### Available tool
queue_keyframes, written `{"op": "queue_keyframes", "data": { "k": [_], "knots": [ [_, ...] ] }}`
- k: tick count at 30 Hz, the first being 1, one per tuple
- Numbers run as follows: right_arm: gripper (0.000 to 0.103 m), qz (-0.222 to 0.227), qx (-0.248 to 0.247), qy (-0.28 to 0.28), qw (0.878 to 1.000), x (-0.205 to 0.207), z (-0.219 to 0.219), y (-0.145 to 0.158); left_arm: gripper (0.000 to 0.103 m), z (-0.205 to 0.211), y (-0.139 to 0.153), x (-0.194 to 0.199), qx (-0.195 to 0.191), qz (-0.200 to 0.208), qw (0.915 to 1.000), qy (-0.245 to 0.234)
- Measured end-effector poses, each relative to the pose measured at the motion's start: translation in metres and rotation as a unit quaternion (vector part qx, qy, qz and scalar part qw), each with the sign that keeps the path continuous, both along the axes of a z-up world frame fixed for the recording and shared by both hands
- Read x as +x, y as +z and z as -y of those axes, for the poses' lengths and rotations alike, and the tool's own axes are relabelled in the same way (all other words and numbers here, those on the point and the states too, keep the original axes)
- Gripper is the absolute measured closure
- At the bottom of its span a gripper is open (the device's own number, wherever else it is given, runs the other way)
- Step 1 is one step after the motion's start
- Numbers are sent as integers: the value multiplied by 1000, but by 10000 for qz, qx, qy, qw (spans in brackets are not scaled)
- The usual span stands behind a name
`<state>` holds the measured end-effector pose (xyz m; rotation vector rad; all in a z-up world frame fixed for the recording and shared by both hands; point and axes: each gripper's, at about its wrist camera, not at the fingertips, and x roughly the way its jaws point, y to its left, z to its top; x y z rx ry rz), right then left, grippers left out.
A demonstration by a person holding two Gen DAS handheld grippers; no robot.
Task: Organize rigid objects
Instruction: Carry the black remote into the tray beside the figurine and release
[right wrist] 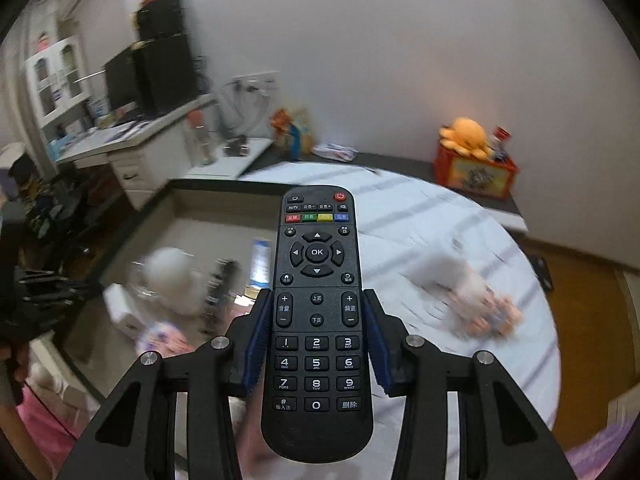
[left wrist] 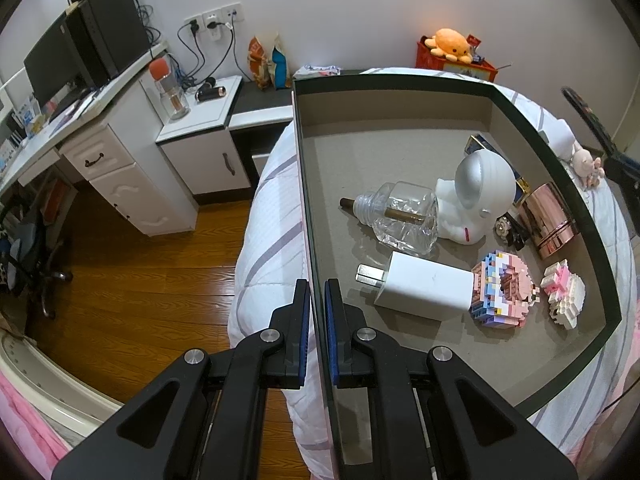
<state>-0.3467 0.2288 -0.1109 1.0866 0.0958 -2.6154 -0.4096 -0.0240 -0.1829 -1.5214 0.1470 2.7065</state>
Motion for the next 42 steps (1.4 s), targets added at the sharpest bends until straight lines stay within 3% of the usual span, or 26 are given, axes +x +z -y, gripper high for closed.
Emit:
{"op": "queue_keyframes", "data": {
  "k": [6,13,23,35,38,42],
  "knots": [
    [58,217,224,564,9979,-15,61,-8,96,1,0,0,9,-6,10000,-2],
    [58,608,790,642,9929,-33,100,-33,95,5,2,2,78,-35,10000,-43],
    [58,1018,723,1010,9870,-47,135,-49,94,6,1,2,96,-38,9999,-81],
    [58,1192,689,883,9865,-61,138,-55,94,6,-1,-1,81,-30,9999,-55],
    [48,1073,614,863,9886,-57,135,-51,94,5,-1,0,61,-33,10000,-50],
    [47,1024,578,841,9895,-55,131,-48,94,3,-1,1,51,-34,10000,-42]
  ]
}}
